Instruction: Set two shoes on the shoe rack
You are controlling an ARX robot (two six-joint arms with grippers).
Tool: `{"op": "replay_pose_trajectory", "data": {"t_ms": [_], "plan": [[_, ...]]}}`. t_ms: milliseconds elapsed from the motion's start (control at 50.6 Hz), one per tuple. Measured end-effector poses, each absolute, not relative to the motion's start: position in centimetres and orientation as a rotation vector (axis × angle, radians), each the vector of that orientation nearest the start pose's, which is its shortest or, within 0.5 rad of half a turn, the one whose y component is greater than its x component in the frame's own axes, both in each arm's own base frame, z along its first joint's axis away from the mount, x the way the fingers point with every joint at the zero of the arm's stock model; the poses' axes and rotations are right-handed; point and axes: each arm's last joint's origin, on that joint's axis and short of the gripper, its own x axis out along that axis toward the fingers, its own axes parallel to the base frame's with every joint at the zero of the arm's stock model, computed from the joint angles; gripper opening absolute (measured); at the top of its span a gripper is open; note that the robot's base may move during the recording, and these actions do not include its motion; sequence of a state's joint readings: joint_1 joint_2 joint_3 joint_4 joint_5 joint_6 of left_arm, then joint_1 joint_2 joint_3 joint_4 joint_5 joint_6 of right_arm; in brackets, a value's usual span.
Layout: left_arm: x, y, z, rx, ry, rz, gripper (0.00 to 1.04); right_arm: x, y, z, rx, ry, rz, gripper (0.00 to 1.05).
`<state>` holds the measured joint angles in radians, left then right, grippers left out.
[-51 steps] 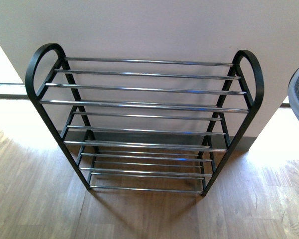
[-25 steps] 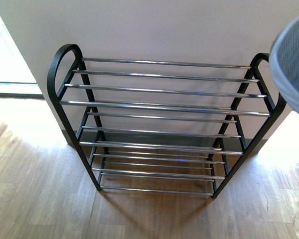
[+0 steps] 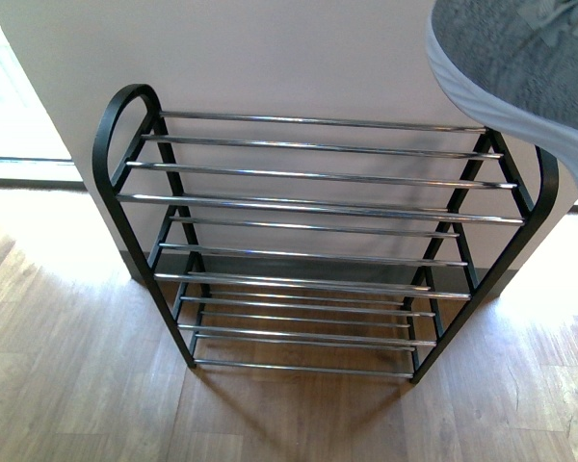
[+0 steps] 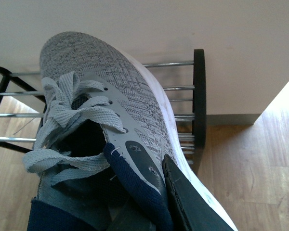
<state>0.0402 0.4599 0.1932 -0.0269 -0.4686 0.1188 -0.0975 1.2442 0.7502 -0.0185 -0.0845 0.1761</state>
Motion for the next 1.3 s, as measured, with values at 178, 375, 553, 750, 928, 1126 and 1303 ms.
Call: {"op": "replay_pose_trajectory", "data": {"t_ms": [178,375,553,750,928,1126,1303], "plan": [[12.5,1.8,18.7,0.179,0.320,0.488,0.02,29.3,-1.3,24.8,0.269,0.521,-0.107,0.01],[12.5,1.8,18.7,0.179,0.320,0.488,0.02,32.9,-1.7,23.5,0.393,0.605,-0.238,0.01],[12.5,1.8,18.7,0.179,0.320,0.488,0.02,35.6,-1.0,21.8,0.415,0.626,-0.362,0.01],[12.5,1.8,18.7,0.179,0.320,0.488,0.02,37.6,0.9,20.1,0.364,0.642,-0.374,0.01],[12.5,1.8,18.7,0.179,0.320,0.488,0.02,40.0,1.9,18.4,0.273,0.643,-0.334,0.01],[12.5,1.8,18.7,0.179,0.320,0.488,0.02,41.6,1.2,16.8,0.257,0.675,-0.404,0.01],[12.5,1.8,18.7,0.179,0.320,0.488,0.02,43.1,0.0,15.6,0.235,0.671,-0.456,0.01]]}}
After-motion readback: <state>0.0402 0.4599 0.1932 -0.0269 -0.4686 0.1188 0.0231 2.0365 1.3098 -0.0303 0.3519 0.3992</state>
